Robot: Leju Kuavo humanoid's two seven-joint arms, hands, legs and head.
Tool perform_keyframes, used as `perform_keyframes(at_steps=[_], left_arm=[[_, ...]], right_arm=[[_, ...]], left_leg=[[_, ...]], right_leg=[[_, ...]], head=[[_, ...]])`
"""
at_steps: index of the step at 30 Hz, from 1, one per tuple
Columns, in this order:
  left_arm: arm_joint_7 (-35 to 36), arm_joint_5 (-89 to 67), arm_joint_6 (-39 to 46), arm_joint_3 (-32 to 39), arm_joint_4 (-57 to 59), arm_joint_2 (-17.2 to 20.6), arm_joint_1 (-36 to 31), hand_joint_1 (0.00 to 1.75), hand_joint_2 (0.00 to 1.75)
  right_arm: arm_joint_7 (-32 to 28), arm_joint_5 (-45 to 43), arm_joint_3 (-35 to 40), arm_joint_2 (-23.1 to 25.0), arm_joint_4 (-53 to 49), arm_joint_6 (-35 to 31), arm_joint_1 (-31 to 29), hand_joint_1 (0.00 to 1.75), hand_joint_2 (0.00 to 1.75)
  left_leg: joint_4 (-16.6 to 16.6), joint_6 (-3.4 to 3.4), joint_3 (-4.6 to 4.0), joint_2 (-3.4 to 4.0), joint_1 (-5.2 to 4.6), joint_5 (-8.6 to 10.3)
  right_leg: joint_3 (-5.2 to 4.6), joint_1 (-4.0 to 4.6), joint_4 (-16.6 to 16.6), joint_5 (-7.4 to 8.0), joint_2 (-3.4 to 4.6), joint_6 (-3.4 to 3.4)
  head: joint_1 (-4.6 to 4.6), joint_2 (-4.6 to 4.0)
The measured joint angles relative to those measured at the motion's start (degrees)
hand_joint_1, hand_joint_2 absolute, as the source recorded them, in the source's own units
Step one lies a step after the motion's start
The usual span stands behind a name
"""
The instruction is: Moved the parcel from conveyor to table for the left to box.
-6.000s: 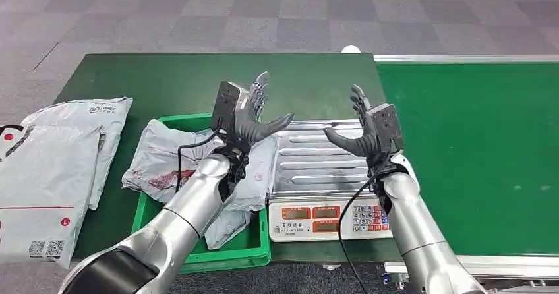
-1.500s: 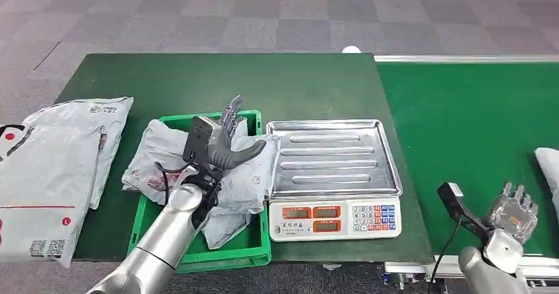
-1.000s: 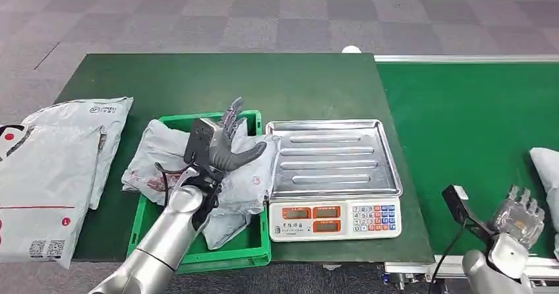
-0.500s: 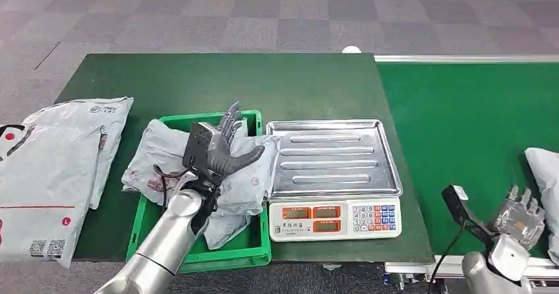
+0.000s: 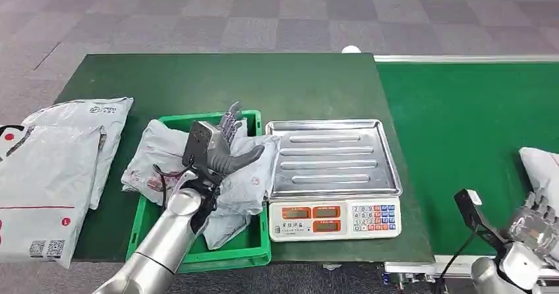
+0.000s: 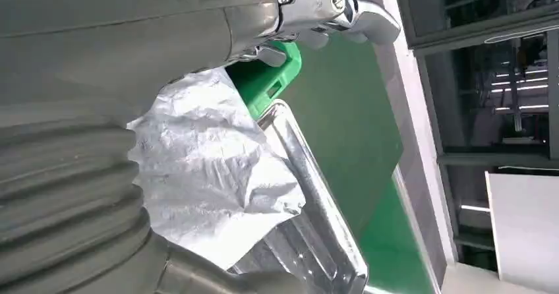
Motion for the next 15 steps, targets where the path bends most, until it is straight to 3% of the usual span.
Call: perform_keyframes(at_steps=[15], left_arm=[[-0.1, 0.0, 0.0, 0.0, -0.1, 0.0, 0.3, 0.00, 1.75]], right_arm=[[0.2, 0.2, -0.5, 0.0, 0.0, 0.2, 0.5, 0.00, 1.75]], left_leg=[[0.0, 0.00, -0.01, 0.01, 0.00, 0.00]], right_leg=[[0.00, 0.00, 0.0, 0.00, -0.01, 0.00]], head=[[0.00, 0.00]])
